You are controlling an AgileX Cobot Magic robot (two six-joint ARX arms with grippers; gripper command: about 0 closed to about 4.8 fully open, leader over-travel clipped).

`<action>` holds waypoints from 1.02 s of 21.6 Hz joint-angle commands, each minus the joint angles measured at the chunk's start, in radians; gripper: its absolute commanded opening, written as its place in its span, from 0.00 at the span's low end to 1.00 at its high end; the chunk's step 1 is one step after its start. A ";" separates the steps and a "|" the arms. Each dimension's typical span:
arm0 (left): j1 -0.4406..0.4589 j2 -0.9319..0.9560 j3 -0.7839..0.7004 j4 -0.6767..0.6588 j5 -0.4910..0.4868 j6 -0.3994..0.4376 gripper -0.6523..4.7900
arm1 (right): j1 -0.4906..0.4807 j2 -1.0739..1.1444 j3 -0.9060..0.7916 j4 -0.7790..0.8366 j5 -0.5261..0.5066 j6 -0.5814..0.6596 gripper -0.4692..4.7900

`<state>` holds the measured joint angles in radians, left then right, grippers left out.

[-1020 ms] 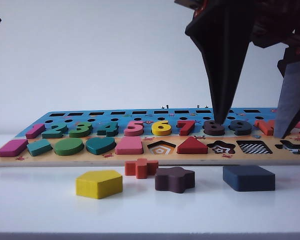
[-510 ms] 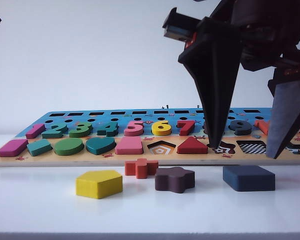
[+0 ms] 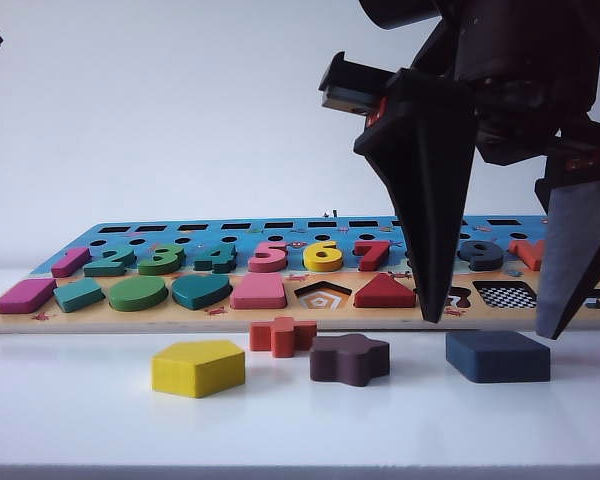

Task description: Insert the cube into the slot.

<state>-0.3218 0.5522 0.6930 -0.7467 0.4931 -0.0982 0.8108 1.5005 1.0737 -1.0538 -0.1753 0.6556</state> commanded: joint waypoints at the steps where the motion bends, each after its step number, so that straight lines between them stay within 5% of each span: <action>1: 0.000 -0.001 0.004 0.016 0.007 0.004 0.13 | 0.002 0.004 0.003 0.010 0.008 0.018 0.67; 10: 0.000 -0.001 0.004 0.015 0.007 0.004 0.13 | 0.003 0.009 0.003 0.005 0.008 0.033 0.57; 22: 0.000 -0.002 0.004 0.016 0.007 0.004 0.13 | 0.015 0.018 0.003 0.002 0.040 0.044 0.56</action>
<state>-0.3218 0.5522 0.6930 -0.7460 0.4931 -0.0982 0.8238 1.5211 1.0737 -1.0542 -0.1539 0.6918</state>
